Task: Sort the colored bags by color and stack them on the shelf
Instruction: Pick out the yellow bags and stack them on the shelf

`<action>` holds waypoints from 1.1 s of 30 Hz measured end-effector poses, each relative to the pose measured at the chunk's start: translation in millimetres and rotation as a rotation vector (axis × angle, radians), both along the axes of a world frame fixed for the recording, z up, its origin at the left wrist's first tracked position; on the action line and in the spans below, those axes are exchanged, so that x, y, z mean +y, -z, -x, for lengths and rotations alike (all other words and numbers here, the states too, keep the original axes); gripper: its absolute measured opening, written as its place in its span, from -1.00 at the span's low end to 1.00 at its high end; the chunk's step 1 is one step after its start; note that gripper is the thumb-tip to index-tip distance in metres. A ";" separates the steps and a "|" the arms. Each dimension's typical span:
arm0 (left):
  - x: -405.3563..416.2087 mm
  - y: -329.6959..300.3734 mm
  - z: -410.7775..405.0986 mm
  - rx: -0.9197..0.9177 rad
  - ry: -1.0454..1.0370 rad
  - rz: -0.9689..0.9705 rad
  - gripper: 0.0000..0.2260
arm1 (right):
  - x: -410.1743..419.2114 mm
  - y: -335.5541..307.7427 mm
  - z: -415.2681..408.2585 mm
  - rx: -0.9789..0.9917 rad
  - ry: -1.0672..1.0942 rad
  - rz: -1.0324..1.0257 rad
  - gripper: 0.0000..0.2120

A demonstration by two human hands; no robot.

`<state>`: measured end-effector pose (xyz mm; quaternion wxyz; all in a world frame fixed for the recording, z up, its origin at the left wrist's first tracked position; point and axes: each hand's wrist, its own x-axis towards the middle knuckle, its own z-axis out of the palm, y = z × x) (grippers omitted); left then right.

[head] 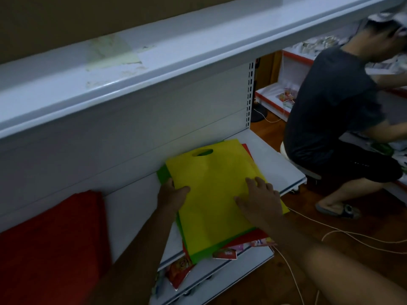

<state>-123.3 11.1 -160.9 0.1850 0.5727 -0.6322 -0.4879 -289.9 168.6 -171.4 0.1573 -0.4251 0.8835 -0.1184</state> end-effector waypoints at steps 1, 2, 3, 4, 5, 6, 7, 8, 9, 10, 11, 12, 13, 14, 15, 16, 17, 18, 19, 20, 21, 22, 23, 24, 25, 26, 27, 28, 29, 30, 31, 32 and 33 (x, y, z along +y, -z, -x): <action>0.5 -0.3 1.2 0.005 0.001 0.006 -0.72 | -0.4 -0.7 0.3 -0.008 0.001 0.008 -0.37; 1.4 -1.2 2.3 0.013 0.000 0.003 -0.68 | -0.5 -1.3 0.5 -0.018 -0.001 0.014 -0.40; 0.9 -0.3 3.3 0.024 -0.007 -0.003 -0.65 | -0.4 -1.0 0.5 -0.024 -0.006 0.019 -0.42; 1.6 -1.4 4.4 0.033 -0.013 -0.011 -0.61 | 0.0 -0.7 0.5 -0.023 -0.015 0.020 -0.43; 1.0 -1.0 4.8 0.050 -0.029 -0.024 -0.56 | 0.6 0.0 0.2 -0.019 -0.026 0.016 -0.43; 1.4 -2.1 4.9 0.077 -0.051 -0.043 -0.50 | 1.3 1.0 -0.2 -0.014 -0.037 0.011 -0.43; 0.5 -1.8 4.7 0.104 -0.081 -0.063 -0.47 | 1.7 2.0 -0.6 -0.009 -0.045 0.006 -0.42; 0.9 -2.7 4.5 0.127 -0.108 -0.077 -0.50 | 2.0 2.7 -1.4 -0.004 -0.049 0.002 -0.41; 0.2 -2.3 4.4 0.144 -0.140 -0.089 -0.54 | 2.2 3.2 -2.0 0.003 -0.051 0.001 -0.40; -1.1 -1.5 4.0 0.163 -0.179 -0.108 -0.56 | 2.5 3.4 -2.7 0.012 -0.051 -0.001 -0.40; -2.4 -1.4 3.7 0.194 -0.209 -0.133 -0.57 | 2.6 4.0 -3.2 0.021 -0.053 -0.002 -0.38; -4.0 -1.8 2.6 0.224 -0.227 -0.169 -0.56 | 2.8 4.0 -3.7 0.027 -0.054 -0.004 -0.37; -5.5 -3.0 1.8 0.254 -0.229 -0.213 -0.54 | 2.9 4.5 -3.8 0.032 -0.055 -0.008 -0.36; -6.4 -6.4 0.7 0.275 -0.213 -0.257 -0.52 | 3.1 4.2 -3.4 0.036 -0.051 -0.012 -0.36; -7.9 -9.5 -0.8 0.285 -0.187 -0.288 -0.50 | 3.2 4.5 -2.6 0.032 -0.044 -0.012 -0.37; -9.5 -12.1 -2.1 0.289 -0.157 -0.302 -0.50 | 3.6 4.7 -1.3 0.016 -0.033 -0.007 -0.38; -11.6 -14.1 -2.4 0.296 -0.132 -0.304 -0.52 | 3.4 5.3 0.4 -0.010 -0.019 0.002 -0.38; -11.5 -18.3 -1.9 0.318 -0.107 -0.296 -0.57 | 3.3 5.4 2.1 -0.042 -0.007 0.011 -0.36; -11.2 -22.1 -1.7 0.343 -0.080 -0.287 -0.61 | 2.8 5.5 3.7 -0.075 0.006 0.028 -0.32; -10.3 -26.3 -1.5 0.365 -0.050 -0.275 -0.65 | 2.0 4.7 5.1 -0.107 0.023 0.054 -0.27; -9.6 -30.6 -1.6 0.390 -0.020 -0.263 -0.68 | 0.6 3.3 6.5 -0.132 0.048 0.089 -0.23; -8.2 -35.2 -3.0 0.412 0.000 -0.252 -0.71 | -0.6 0.9 7.8 -0.155 0.077 0.123 -0.19; -7.2 -39.7 -4.9 0.436 0.010 -0.244 -0.75 | -2.5 -0.8 9.4 -0.180 0.103 0.161 -0.16; -6.3 -44.5 -7.7 0.457 0.011 -0.234 -0.77 | -4.4 -3.1 10.5 -0.204 0.123 0.194 -0.13; -6.2 -48.5 -11.6 0.481 0.005 -0.224 -0.76 | -6.6 -3.9 11.4 -0.229 0.134 0.219 -0.11; -5.9 -53.4 -16.5 0.501 -0.005 -0.213 -0.74 | -8.5 -6.0 10.8 -0.251 0.139 0.232 -0.09; -6.9 -57.6 -21.9 0.521 -0.019 -0.207 -0.70 | -10.8 -7.9 9.5 -0.274 0.144 0.241 -0.09; -7.4 -62.0 -27.8 0.541 -0.029 -0.205 -0.66 | -12.6 -10.8 6.1 -0.297 0.148 0.249 -0.10; -8.0 -65.9 -34.5 0.560 -0.034 -0.204 -0.63 | -14.9 -14.0 1.4 -0.328 0.154 0.260 -0.12; -7.8 -70.8 -41.5 0.583 -0.037 -0.204 -0.62 | -17.2 -18.2 -5.6 -0.377 0.158 0.270 -0.15; -7.2 -75.9 -49.4 0.611 -0.038 -0.201 -0.65 | -19.6 -21.4 -13.5 -0.439 0.154 0.282 -0.19; -5.4 -81.4 -57.9 0.639 -0.038 -0.195 -0.69 | -21.8 -24.7 -22.6 -0.499 0.137 0.289 -0.21; -4.2 -87.0 -67.2 0.671 -0.031 -0.191 -0.72 | -24.7 -28.3 -32.1 -0.550 0.110 0.296 -0.22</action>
